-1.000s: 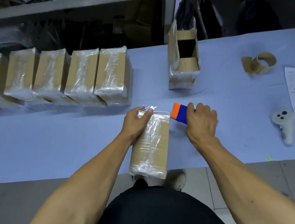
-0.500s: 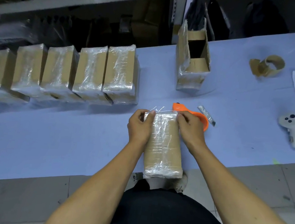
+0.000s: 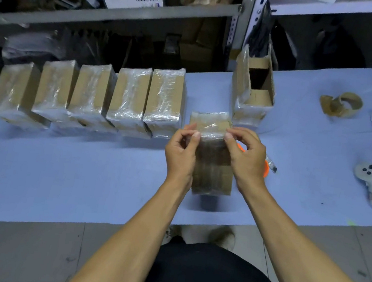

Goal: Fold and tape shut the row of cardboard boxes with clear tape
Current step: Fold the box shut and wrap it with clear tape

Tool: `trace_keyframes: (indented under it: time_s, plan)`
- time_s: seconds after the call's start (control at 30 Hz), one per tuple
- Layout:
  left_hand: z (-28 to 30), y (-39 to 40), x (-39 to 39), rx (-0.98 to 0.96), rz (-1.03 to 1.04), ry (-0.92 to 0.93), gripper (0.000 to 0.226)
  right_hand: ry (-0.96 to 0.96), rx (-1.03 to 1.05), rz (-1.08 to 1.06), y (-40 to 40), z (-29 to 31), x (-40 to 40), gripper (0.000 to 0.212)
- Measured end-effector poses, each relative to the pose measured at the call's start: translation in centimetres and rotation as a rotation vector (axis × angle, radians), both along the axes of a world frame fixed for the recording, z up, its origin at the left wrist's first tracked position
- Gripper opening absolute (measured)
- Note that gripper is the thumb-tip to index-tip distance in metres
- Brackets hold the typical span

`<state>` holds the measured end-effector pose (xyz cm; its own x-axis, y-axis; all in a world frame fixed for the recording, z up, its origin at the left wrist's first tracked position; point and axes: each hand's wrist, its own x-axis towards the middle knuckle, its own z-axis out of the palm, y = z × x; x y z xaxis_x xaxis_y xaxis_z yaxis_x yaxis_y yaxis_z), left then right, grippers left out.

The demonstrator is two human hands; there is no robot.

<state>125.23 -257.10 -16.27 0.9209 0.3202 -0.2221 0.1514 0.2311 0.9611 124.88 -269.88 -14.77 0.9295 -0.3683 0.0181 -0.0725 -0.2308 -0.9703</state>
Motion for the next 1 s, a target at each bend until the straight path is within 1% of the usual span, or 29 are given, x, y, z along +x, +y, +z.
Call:
trace_keyframes:
  time_s: [0.03,0.13,0.23,0.3,0.33,0.37,0.43,0.5,0.57,0.63,0.7,0.77,0.8,0.87,0.9,0.93,0.97,1.0]
  plan:
    - [-0.2,0.0,-0.2,0.0,0.001,-0.014,0.019,-0.01,-0.008,-0.022,0.0,0.0,0.0,0.002]
    - [-0.6,-0.2,-0.6,0.043,0.011,-0.024,0.017,-0.008,-0.047,-0.087,-0.1,0.0,0.2,0.015]
    - [-0.4,-0.3,-0.6,0.064,0.035,0.01,0.02,0.051,-0.068,-0.127,0.2,0.2,0.4,0.02]
    - [0.0,-0.6,-0.2,0.088,0.062,0.057,0.022,0.106,-0.068,-0.156,0.5,0.3,0.7,0.018]
    - [0.2,-0.8,0.1,0.099,0.093,0.086,0.021,0.134,-0.053,-0.164,0.6,0.5,0.8,0.013]
    - [0.5,-1.1,0.4,0.099,0.13,0.116,0.021,0.161,-0.019,-0.17,0.8,0.7,1.0,0.012]
    - [0.8,-1.9,1.1,0.101,0.178,0.182,0.034,0.198,0.028,-0.145,1.4,1.0,1.3,0.034]
    - [1.0,-2.4,1.7,0.148,0.154,0.224,0.042,0.242,-0.086,-0.077,2.3,1.1,1.6,0.043]
    - [0.7,-2.3,2.2,0.148,0.109,0.23,0.039,0.273,-0.162,-0.052,2.6,0.9,1.8,0.04]
    - [0.7,-2.0,2.8,0.092,0.073,0.266,0.031,0.272,-0.165,-0.062,2.2,1.0,2.2,0.031]
    - [0.8,-1.5,3.5,0.124,0.064,0.303,0.023,0.251,-0.184,-0.106,1.7,0.8,2.4,0.021]
    - [0.9,-1.0,4.0,0.159,0.039,0.316,0.015,0.222,-0.176,-0.089,1.1,0.5,2.5,0.023]
    - [1.1,-0.6,4.1,0.106,-0.013,0.303,0.013,0.221,-0.109,-0.022,0.8,0.3,2.5,0.03]
    - [1.3,0.6,4.0,-0.073,-0.187,0.255,0.03,0.263,0.128,0.187,-0.1,-0.2,1.8,0.055]
    - [1.2,1.4,3.7,-0.118,-0.274,0.239,0.04,0.274,0.217,0.269,-0.5,-0.7,1.3,0.066]
    - [1.0,2.1,3.5,-0.115,-0.343,0.232,0.048,0.269,0.243,0.31,-0.9,-1.1,1.0,0.072]
    - [0.9,2.9,3.3,-0.093,-0.393,0.221,0.056,0.257,0.231,0.299,-1.2,-1.3,0.9,0.072]
    - [0.6,3.5,3.0,-0.084,-0.431,0.202,0.063,0.249,0.189,0.238,-1.2,-1.3,1.0,0.068]
